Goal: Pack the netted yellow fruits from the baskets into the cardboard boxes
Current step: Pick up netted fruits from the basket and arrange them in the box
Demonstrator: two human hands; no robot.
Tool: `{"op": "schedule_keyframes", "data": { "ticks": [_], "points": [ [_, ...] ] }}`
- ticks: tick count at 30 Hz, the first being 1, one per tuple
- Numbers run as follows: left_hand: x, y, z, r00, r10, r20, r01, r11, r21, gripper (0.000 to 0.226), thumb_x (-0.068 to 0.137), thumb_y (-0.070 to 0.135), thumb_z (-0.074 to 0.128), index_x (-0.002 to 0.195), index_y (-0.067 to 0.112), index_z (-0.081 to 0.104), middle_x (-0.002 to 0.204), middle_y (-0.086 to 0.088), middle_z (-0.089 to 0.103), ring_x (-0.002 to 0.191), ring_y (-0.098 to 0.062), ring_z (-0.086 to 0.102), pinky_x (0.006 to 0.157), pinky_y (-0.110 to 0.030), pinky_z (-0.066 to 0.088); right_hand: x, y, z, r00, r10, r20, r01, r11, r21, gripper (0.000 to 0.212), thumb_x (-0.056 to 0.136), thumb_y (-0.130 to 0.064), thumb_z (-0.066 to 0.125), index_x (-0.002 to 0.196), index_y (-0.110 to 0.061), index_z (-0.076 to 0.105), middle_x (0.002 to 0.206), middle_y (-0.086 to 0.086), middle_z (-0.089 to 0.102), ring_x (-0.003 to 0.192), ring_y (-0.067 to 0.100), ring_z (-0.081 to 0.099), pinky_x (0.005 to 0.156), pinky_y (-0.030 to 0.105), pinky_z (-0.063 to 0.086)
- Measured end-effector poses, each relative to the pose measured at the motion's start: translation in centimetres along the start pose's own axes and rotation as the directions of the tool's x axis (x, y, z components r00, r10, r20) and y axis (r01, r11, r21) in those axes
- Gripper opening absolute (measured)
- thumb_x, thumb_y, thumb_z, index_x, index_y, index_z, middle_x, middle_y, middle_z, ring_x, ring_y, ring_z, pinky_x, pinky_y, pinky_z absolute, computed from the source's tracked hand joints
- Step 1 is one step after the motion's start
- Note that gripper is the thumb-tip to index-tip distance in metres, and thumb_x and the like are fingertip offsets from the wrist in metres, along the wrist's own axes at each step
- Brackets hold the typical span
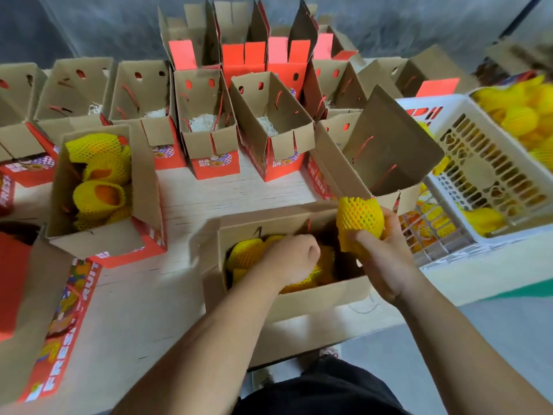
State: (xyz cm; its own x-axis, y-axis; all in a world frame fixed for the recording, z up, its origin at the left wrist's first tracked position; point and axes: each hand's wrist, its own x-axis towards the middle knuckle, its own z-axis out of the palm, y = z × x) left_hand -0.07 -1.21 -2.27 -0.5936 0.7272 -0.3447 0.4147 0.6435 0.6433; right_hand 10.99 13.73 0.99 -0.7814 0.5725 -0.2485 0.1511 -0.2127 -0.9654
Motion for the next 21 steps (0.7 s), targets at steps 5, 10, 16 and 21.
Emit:
{"op": "schedule_keyframes", "data": {
  "ticks": [5, 10, 16, 21],
  "points": [
    [3.5, 0.9, 1.8, 0.991, 0.016, 0.129, -0.06, 0.937, 0.343, 0.021, 0.101, 0.024, 0.051, 0.111, 0.013, 0.066, 0.119, -0.017, 0.069, 0.113, -0.04, 0.064, 0.088, -0.04, 0.051, -0.7, 1.4, -2.2, 0.998, -0.018, -0.059, 0.013, 0.996, -0.085, 0.066, 0.061, -0.028, 0.079, 0.117, -0.049, 0.052, 0.114, 0.003, 0.062, 0.114, 0.034, 0.061, 0.085, 0.049, 0.057],
    [4.0, 0.0, 2.2, 0.996, 0.061, 0.061, -0.084, 0.846, 0.527, 0.052, 0.087, 0.034, 0.076, 0.133, 0.02, 0.054, 0.137, -0.01, 0.052, 0.131, -0.033, 0.047, 0.108, -0.043, 0.039, -1.2, 2.3, -3.4, 0.998, -0.031, -0.048, 0.022, 0.984, -0.175, 0.068, 0.067, -0.023, 0.081, 0.116, -0.059, 0.05, 0.102, -0.02, 0.064, 0.11, 0.022, 0.064, 0.083, 0.038, 0.06],
    [4.9, 1.4, 3.2, 0.995, -0.101, -0.012, 0.076, 0.656, 0.751, 0.06, 0.085, 0.053, 0.072, 0.135, 0.024, 0.058, 0.134, -0.001, 0.058, 0.128, -0.027, 0.036, 0.103, -0.042, 0.024, -1.7, 2.5, -2.6, 0.995, -0.073, -0.061, 0.059, 0.978, -0.199, 0.066, 0.066, -0.028, 0.078, 0.115, -0.061, 0.048, 0.109, -0.026, 0.062, 0.104, 0.004, 0.064, 0.074, 0.02, 0.056],
    [4.5, 0.3, 3.8, 0.988, -0.138, -0.074, 0.149, 0.677, 0.721, 0.077, 0.078, 0.069, 0.069, 0.138, 0.023, 0.053, 0.136, 0.0, 0.052, 0.127, -0.028, 0.032, 0.102, -0.046, 0.02, -2.4, 2.7, -1.9, 0.99, -0.131, -0.043, 0.114, 0.955, -0.275, 0.069, 0.073, -0.022, 0.077, 0.118, -0.063, 0.044, 0.1, -0.035, 0.057, 0.095, -0.006, 0.062, 0.07, 0.013, 0.054]
  ]
}}
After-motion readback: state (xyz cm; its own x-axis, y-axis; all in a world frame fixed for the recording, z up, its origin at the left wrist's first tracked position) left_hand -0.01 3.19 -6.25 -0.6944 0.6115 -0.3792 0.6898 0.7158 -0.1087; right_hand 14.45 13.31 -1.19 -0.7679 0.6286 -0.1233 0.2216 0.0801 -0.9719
